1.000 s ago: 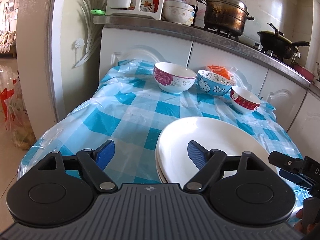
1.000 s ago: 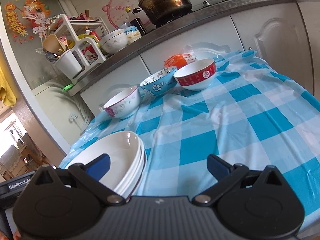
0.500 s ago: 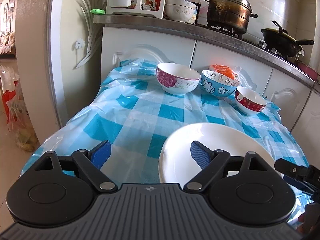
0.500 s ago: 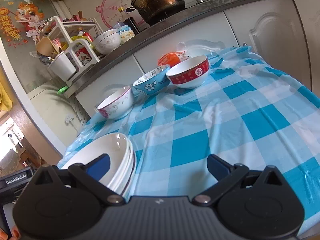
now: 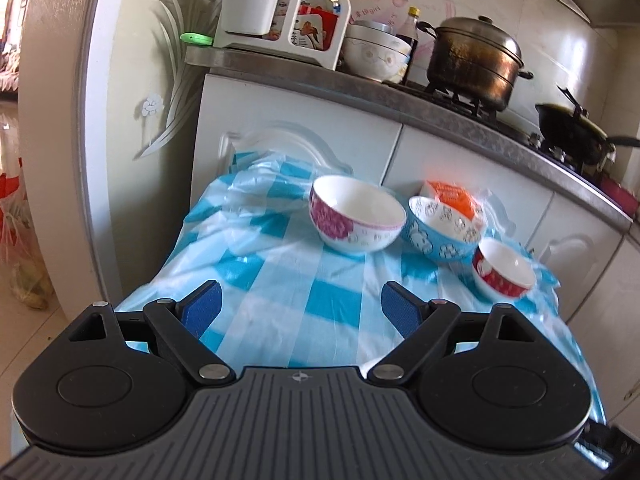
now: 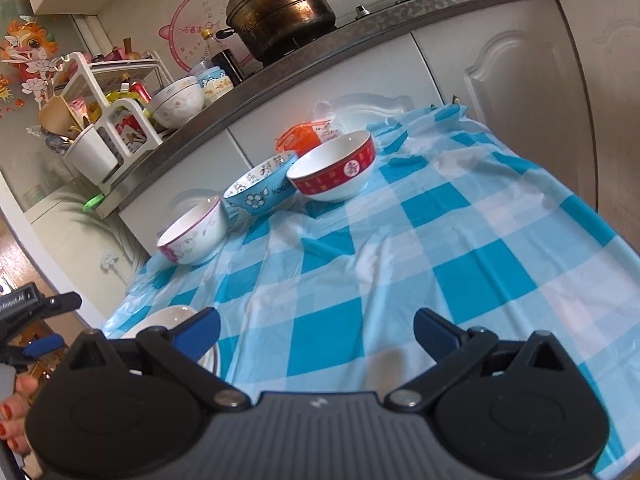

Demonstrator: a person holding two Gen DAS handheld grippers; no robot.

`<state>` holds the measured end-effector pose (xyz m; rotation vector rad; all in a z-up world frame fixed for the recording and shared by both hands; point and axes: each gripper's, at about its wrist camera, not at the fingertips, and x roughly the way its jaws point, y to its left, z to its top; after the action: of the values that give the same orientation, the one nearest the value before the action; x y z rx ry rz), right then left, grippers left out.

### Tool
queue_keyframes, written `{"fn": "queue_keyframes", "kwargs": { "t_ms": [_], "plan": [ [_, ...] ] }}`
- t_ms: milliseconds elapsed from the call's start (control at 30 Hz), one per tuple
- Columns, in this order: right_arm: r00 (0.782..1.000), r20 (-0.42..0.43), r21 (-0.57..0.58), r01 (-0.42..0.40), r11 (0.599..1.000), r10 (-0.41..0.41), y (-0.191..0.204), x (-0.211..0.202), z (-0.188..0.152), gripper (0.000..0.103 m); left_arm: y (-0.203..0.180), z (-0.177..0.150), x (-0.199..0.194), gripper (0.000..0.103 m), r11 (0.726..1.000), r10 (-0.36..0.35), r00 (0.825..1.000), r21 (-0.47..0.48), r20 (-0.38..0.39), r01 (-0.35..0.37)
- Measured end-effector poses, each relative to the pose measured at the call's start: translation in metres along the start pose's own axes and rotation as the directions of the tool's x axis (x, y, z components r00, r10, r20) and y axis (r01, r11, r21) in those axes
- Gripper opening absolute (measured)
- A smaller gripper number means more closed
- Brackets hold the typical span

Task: Organize plates and bowls
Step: 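Move both grippers toward the pink floral bowl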

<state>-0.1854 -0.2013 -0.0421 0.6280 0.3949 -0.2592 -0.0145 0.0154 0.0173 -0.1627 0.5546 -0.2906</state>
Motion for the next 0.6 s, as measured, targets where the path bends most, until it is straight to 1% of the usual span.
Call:
{"fn": "queue_keyframes", "kwargs": {
  "t_ms": [200, 367, 400, 467, 500, 567, 600],
  "plan": [
    [1.0, -0.026, 0.011, -0.005, 1.0, 0.005, -0.005, 0.009, 0.008, 0.102, 0.003, 0.018, 0.032, 0.103, 0.999, -0.006, 1.0, -0.031, -0.009, 0.006],
    [0.997, -0.073, -0.022, -0.032, 0.999, 0.03, 0.003, 0.021, 0.018, 0.102, 0.013, 0.031, 0.058, 0.103, 0.996, -0.012, 1.0, -0.083, -0.007, 0.011],
    [0.996, -0.084, -0.025, -0.041, 0.999, 0.038, 0.005, 0.024, 0.021, 0.102, 0.014, 0.035, 0.064, 0.103, 0.996, -0.024, 1.0, -0.091, -0.01, 0.023],
    [0.993, -0.101, -0.023, -0.064, 0.998, 0.061, 0.008, 0.03, 0.03, 0.102, 0.019, 0.042, 0.078, 0.103, 0.99, -0.082, 0.996, -0.119, -0.025, 0.078],
    [0.991, -0.109, -0.02, -0.076, 0.997, 0.073, 0.009, 0.034, 0.035, 0.102, 0.023, 0.045, 0.086, 0.103, 0.984, -0.11, 0.993, -0.147, -0.035, 0.103],
    [0.988, -0.121, -0.018, -0.099, 0.995, 0.096, 0.014, 0.043, 0.047, 0.102, 0.031, 0.049, 0.101, 0.103, 0.969, -0.138, 0.989, -0.211, -0.047, 0.125],
    [0.986, -0.126, -0.017, -0.109, 0.994, 0.106, 0.016, 0.048, 0.053, 0.102, 0.034, 0.052, 0.108, 0.103, 0.966, -0.143, 0.988, -0.227, -0.052, 0.127]
  ]
}}
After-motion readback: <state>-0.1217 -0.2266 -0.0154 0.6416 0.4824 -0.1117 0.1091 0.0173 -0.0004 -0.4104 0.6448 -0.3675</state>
